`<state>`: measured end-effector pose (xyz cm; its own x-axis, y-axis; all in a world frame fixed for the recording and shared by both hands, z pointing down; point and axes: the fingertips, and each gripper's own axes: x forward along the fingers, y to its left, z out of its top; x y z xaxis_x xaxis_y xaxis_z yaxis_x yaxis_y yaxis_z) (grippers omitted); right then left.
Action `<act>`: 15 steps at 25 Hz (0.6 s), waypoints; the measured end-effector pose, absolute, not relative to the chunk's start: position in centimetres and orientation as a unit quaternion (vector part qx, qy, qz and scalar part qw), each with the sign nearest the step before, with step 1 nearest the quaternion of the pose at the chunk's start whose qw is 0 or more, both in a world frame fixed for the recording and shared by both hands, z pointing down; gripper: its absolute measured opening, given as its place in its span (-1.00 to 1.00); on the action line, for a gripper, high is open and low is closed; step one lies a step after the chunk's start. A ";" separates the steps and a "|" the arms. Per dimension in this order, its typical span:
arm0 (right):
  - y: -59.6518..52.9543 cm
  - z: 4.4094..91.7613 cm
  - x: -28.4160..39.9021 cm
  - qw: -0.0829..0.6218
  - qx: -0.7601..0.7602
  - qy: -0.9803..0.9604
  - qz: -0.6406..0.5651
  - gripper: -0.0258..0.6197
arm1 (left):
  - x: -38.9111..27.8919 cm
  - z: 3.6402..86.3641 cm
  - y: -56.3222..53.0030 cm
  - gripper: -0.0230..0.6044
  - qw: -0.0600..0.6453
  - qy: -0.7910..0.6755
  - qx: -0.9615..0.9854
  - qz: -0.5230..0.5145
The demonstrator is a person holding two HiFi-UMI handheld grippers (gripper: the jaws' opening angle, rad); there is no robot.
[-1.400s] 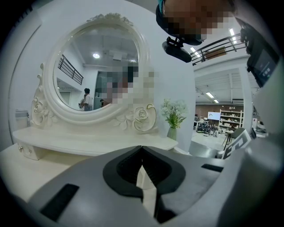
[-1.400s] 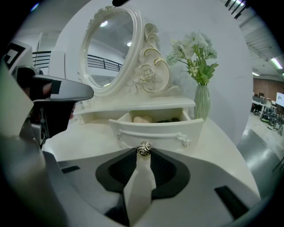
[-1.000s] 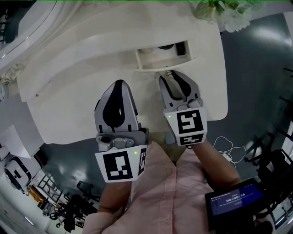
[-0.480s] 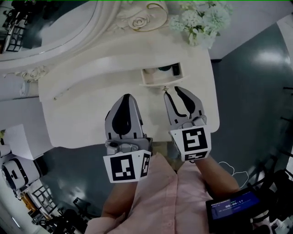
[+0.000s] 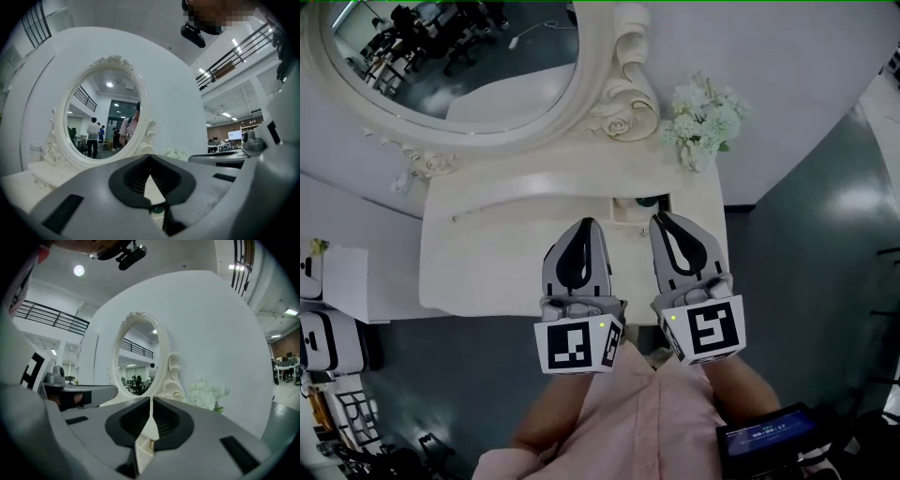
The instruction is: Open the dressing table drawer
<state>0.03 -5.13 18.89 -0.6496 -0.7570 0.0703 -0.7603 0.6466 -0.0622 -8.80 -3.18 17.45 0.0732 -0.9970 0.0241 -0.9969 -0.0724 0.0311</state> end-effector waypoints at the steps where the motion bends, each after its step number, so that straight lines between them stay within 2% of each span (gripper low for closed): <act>1: -5.0 18.0 0.3 0.012 0.418 -0.908 0.037 -0.82 | -8.6 16.8 -3.1 -0.86 0.010 -0.681 0.732 -0.002; 7: -4.0 14.5 0.9 -0.013 0.412 -0.911 0.003 -0.83 | -7.3 14.4 -2.1 -0.86 -0.027 -0.683 0.730 -0.004; 15: -3.1 14.0 0.6 -0.021 0.399 -0.916 -0.015 -0.86 | -6.5 14.2 -1.2 -0.86 -0.047 -0.683 0.729 0.004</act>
<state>0.56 -3.06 14.05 -0.6802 -0.7313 -0.0509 -0.7325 0.6807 0.0099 -6.54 -1.24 14.16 0.0669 -0.9960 -0.0592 -0.9953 -0.0624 -0.0736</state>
